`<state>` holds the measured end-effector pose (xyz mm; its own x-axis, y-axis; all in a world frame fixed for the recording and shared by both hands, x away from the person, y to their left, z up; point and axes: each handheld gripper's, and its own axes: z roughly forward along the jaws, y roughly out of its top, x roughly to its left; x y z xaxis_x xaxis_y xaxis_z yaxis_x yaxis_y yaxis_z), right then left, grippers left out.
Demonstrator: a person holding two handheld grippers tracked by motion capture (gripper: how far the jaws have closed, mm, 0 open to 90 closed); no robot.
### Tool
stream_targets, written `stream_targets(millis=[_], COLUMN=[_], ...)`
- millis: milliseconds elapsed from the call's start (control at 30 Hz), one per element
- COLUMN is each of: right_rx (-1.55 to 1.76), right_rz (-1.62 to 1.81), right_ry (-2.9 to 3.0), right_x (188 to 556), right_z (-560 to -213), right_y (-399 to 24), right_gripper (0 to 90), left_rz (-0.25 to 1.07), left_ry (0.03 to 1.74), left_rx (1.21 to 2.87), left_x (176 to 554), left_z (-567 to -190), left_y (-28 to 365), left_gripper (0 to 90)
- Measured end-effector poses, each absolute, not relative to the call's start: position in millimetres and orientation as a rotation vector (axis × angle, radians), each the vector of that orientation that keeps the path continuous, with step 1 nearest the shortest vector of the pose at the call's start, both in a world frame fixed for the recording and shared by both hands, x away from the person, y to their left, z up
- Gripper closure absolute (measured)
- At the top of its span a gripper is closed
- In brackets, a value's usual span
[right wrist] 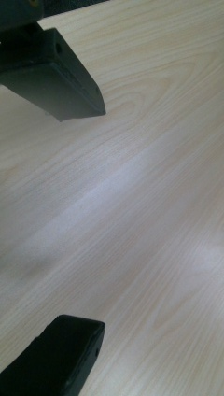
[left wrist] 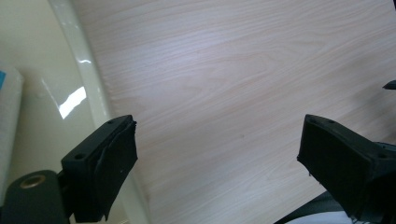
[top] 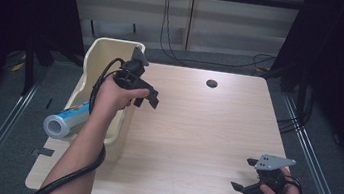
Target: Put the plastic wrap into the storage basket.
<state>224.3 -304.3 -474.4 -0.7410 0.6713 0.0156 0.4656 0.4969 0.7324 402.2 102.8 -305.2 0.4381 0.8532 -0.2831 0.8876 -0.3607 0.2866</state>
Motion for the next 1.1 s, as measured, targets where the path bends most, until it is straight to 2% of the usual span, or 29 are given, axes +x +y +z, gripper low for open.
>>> stream_targets(millis=[667,1100], right_rx=[0.958,0.955], right_rz=[1.080,1.081], right_ry=[2.472,2.474], right_x=[223,224], right_z=[-474,-474], right_y=[-304,-304], right_gripper=[0.0,0.0], left_rz=[-0.174,-0.161], left_ry=[1.359,1.299], left_rx=[2.328,2.343], left_x=[393,387], left_z=[-324,-338], left_y=[69,58], left_gripper=[10.7,10.0])
